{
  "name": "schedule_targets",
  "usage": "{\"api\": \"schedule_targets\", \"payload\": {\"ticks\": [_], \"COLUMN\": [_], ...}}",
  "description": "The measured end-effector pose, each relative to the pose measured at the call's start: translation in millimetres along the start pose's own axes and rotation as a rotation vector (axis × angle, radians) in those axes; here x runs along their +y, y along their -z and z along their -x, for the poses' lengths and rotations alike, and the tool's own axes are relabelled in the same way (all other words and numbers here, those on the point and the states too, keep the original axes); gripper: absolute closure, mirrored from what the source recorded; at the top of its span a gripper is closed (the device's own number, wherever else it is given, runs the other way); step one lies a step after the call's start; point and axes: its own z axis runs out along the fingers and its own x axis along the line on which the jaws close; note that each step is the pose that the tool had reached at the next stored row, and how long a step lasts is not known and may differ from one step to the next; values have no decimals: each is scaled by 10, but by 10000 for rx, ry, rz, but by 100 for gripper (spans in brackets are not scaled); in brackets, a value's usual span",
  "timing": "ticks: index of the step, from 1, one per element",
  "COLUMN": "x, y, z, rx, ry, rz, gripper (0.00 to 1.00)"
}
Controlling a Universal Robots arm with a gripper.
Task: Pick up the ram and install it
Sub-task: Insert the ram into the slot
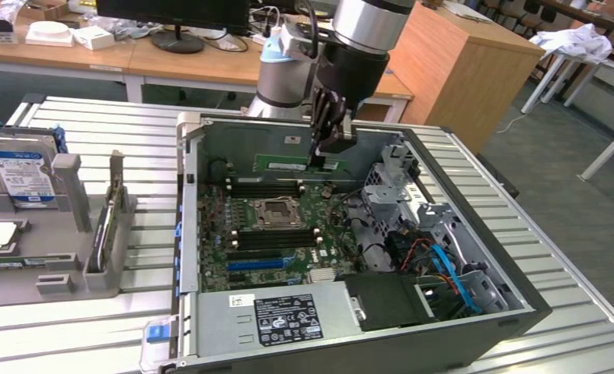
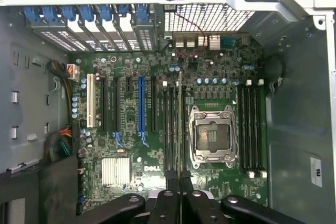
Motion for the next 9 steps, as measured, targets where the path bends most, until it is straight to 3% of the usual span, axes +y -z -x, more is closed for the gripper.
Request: {"api": "schedule_targets", "payload": {"ticks": [9], "x": [-11], "y": [-111], "z": [-1], "rx": [129], "ry": [-9], "rz": [-3], "gripper": [88]}}
